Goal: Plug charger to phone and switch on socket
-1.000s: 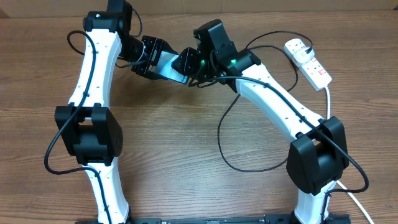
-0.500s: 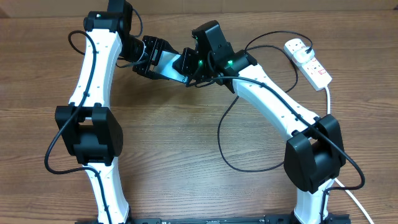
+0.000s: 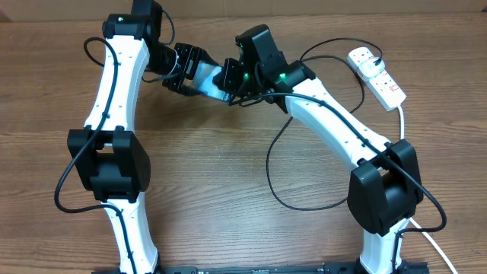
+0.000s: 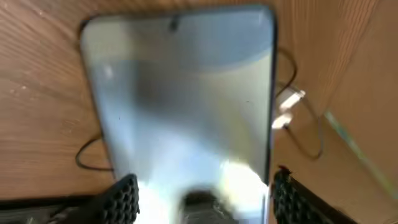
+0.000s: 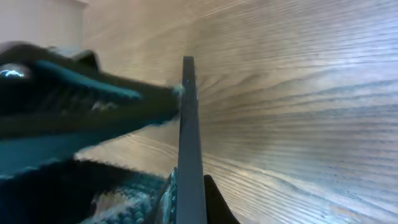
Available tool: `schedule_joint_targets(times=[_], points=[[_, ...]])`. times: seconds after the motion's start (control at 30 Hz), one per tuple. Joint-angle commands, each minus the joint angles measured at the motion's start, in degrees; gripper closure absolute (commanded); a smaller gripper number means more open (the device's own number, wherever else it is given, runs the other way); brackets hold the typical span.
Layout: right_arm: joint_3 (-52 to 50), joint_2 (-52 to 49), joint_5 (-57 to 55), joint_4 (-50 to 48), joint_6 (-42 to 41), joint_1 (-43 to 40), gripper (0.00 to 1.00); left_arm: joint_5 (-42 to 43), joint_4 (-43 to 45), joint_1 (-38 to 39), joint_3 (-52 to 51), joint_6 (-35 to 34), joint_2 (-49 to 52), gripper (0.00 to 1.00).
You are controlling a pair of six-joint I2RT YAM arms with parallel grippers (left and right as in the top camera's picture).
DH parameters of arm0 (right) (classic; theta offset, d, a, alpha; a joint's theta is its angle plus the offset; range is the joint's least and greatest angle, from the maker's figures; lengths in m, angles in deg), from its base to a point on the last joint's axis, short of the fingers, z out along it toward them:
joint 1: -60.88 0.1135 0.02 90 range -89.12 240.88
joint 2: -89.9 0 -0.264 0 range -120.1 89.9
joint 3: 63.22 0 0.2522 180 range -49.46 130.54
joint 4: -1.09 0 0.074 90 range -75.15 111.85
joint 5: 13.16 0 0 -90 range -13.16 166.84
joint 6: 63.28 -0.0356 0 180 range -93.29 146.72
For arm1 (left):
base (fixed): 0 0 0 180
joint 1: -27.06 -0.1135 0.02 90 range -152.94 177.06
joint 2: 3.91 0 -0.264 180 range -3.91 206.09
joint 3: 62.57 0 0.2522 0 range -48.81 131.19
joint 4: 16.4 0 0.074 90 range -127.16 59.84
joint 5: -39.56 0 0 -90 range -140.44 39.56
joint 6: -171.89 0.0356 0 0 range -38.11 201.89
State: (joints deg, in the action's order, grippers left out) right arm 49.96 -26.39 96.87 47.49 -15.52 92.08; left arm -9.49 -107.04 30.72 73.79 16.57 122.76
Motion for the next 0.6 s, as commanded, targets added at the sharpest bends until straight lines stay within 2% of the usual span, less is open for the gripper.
schedule_joint_targets(times=[0.0,0.23,0.3,0.43,0.57], points=[[0.42,-0.39,1.29,-0.79,-0.20,-3.85,0.96,0.76,-0.85,0.46,0.11,9.53,-0.39,0.44],[0.42,2.84,3.43,-0.66,-1.11,-8.55,0.96,0.48,1.49,0.46,0.11,27.96,-0.39,0.27],[0.42,3.93,5.42,-0.79,-2.93,-9.77,0.96,1.46,2.93,0.46,0.11,31.06,-0.39,0.26],[0.42,6.36,12.61,-4.44,-9.92,-12.90,0.96,15.63,10.23,0.46,0.11,37.81,-0.39,0.28],[0.42,8.09,13.53,-11.26,-19.47,-14.47,0.96,28.28,16.00,0.42,0.11,38.34,-0.39,0.32]])
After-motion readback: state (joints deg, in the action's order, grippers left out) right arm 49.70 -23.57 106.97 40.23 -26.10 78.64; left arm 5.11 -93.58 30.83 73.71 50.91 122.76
